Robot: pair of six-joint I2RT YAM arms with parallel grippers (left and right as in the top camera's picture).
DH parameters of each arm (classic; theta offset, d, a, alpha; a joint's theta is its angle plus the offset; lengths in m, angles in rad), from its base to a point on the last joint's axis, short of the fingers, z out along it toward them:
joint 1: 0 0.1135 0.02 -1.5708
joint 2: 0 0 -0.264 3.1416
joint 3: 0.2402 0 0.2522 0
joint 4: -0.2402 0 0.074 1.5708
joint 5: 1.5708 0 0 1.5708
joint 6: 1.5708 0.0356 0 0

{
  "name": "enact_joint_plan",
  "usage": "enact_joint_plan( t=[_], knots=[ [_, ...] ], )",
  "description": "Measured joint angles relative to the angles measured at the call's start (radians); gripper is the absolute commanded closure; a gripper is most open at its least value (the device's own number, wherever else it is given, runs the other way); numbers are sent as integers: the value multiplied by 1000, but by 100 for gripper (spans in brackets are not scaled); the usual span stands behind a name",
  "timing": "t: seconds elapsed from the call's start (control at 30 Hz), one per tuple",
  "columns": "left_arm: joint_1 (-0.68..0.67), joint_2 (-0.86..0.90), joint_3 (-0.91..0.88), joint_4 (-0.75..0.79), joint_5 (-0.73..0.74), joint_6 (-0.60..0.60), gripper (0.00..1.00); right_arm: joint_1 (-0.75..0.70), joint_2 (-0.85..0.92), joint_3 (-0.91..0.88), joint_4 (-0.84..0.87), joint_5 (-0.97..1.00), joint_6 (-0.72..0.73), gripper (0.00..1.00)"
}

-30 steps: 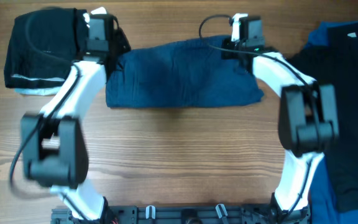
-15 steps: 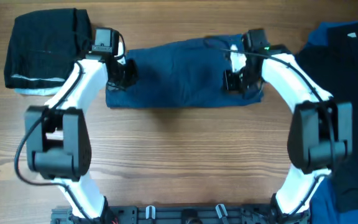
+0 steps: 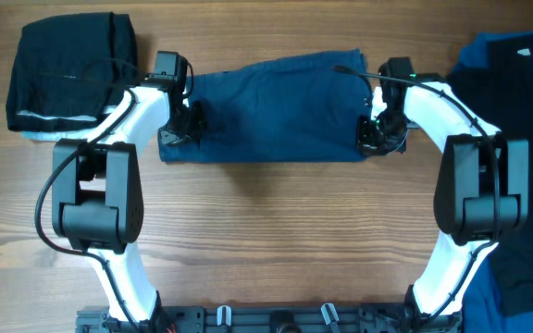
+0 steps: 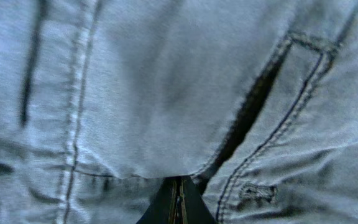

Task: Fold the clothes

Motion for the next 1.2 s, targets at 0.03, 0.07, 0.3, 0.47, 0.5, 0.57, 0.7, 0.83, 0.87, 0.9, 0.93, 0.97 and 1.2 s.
enact_joint_plan(
  t=[0.03, 0.07, 0.3, 0.47, 0.5, 0.57, 0.7, 0.83, 0.87, 0.9, 0.93, 0.97, 1.2],
  knots=[
    [0, -2, 6, -13, -13, 0, 96, -3, -2, 0, -2, 3, 0, 96],
    [2, -7, 16, -37, -40, 0, 96, -3, -4, 0, -6, 15, 0, 95],
    [31, -227, 79, -55, -130, -4, 96, -26, -132, 0, -47, 98, -5, 95],
    [27, -272, 92, 51, -2, -11, 96, -2, -292, 5, 96, -123, -60, 96],
    [21, -264, 92, 82, 38, -19, 96, 15, -298, 8, 140, -192, -72, 96],
    [6, -245, 92, 138, 83, -42, 96, 47, -294, 8, 207, -269, -81, 96],
    [-48, -155, 92, 286, 145, -108, 95, 127, -267, 8, 280, -366, -70, 95],
    [-103, -39, 92, 463, 203, -140, 96, 181, -181, 8, 293, -392, -25, 96],
    [-127, 9, 92, 496, 219, -156, 96, 199, -129, 8, 296, -396, -10, 96],
    [-135, 32, 92, 511, 225, -164, 96, 204, -103, 8, 299, -399, -7, 96],
    [-142, 52, 92, 530, 229, -170, 96, 207, -70, 8, 305, -401, -4, 96],
    [-145, 78, 92, 539, 231, -179, 96, 207, -27, 8, 306, -402, 0, 96],
    [-130, 173, 92, 546, 167, -189, 96, 187, 66, 9, 265, -397, 7, 96]
  ],
)
